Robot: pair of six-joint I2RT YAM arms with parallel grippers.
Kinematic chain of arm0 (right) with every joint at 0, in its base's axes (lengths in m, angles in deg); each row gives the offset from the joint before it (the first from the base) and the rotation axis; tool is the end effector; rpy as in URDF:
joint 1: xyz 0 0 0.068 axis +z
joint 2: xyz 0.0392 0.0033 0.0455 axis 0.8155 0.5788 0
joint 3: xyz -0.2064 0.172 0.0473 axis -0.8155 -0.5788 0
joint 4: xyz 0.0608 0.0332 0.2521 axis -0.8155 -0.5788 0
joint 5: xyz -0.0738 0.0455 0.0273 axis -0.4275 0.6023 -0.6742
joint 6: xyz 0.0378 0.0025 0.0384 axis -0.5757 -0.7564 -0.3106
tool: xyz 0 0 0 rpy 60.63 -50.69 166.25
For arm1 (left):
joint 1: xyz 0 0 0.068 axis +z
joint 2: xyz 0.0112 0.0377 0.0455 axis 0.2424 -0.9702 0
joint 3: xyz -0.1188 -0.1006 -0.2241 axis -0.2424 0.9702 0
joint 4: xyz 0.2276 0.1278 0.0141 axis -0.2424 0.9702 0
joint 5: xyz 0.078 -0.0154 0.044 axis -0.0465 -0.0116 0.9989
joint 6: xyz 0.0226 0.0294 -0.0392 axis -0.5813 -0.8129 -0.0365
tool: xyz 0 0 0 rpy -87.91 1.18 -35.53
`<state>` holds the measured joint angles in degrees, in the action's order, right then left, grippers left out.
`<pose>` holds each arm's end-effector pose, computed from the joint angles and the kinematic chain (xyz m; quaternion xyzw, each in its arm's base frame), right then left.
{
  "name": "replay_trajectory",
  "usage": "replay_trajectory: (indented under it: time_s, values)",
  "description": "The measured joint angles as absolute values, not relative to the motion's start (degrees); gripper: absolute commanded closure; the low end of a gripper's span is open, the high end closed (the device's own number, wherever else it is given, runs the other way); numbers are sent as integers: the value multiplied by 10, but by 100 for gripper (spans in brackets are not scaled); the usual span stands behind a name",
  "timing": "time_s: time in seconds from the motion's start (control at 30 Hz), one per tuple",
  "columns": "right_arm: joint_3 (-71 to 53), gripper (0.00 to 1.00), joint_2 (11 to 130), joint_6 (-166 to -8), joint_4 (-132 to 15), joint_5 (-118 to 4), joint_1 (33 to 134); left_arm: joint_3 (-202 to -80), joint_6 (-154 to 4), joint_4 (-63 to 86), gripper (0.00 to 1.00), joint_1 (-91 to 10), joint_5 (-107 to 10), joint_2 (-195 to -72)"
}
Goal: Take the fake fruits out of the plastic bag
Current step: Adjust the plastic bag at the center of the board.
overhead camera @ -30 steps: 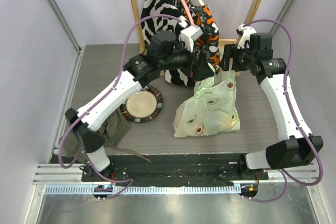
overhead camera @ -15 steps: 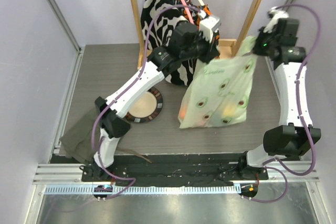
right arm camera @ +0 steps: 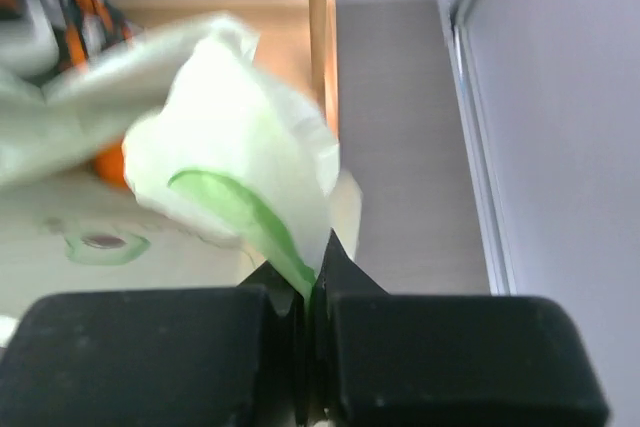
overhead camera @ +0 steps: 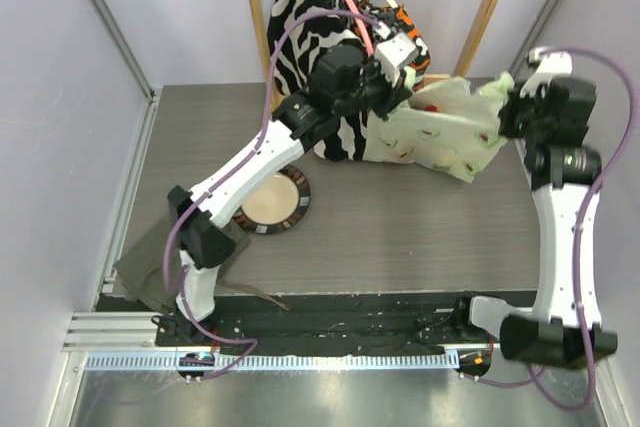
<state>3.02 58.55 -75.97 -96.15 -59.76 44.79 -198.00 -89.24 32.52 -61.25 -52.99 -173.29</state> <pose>0.2376 -0.0378 0.4596 0.0118 0.8150 -0.0335 0.5783 0.3092 -0.3456 0.4608 0.3739 0.6351 -0.3318 0.5889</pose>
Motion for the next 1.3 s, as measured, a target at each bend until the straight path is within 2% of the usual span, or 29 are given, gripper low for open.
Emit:
replay_trajectory:
  time_s: [0.07, 0.13, 0.2, 0.23, 0.33, 0.43, 0.57, 0.6, 0.63, 0.7, 0.77, 0.93, 1.1, 1.13, 1.2, 1.3]
  values:
    - [-62, 96, 516, -739, -965, -607, 449, -1884, -890, 323, 100, -614, -548, -1687]
    - [-161, 80, 443, -717, -980, -614, 452, -1791, -884, 326, 100, -618, -562, -1645]
    - [-229, 56, 395, -699, -1006, -626, 454, -1692, -871, 319, 100, -630, -569, -1604]
    - [-247, 29, 384, -695, -1019, -631, 454, -1645, -863, 323, 100, -635, -571, -1585]
    - [-250, 18, 378, -661, -1074, -651, 453, -1556, -844, 336, 97, -639, -564, -1551]
    - [-136, 14, 427, -620, -1168, -630, 448, -1529, -827, 347, 97, -631, -539, -1536]
    - [111, 15, 491, -592, -1220, -501, 447, -1528, -806, 343, 94, -627, -500, -1519]
    - [144, 19, 495, -593, -1218, -473, 447, -1529, -799, 342, 94, -627, -491, -1515]
    - [169, 29, 500, -599, -1208, -440, 447, -1532, -794, 342, 95, -627, -483, -1513]
    - [173, 40, 492, -613, -1197, -390, 448, -1540, -784, 341, 97, -627, -471, -1512]
    - [145, 50, 494, -623, -1180, -359, 458, -1545, -780, 340, 97, -627, -463, -1512]
    - [16, 53, 569, -629, -1101, -353, 525, -1547, -774, 341, 100, -627, -450, -1513]
    - [-119, 66, 682, -629, -993, -411, 615, -1571, -790, 345, 100, -626, -409, -1533]
    - [-136, 66, 691, -626, -988, -423, 624, -1578, -795, 345, 100, -625, -398, -1540]
    - [-177, 66, 692, -613, -992, -442, 636, -1586, -801, 346, 100, -618, -385, -1549]
    - [-242, 67, 628, -573, -1029, -451, 635, -1587, -805, 356, 100, -603, -380, -1551]
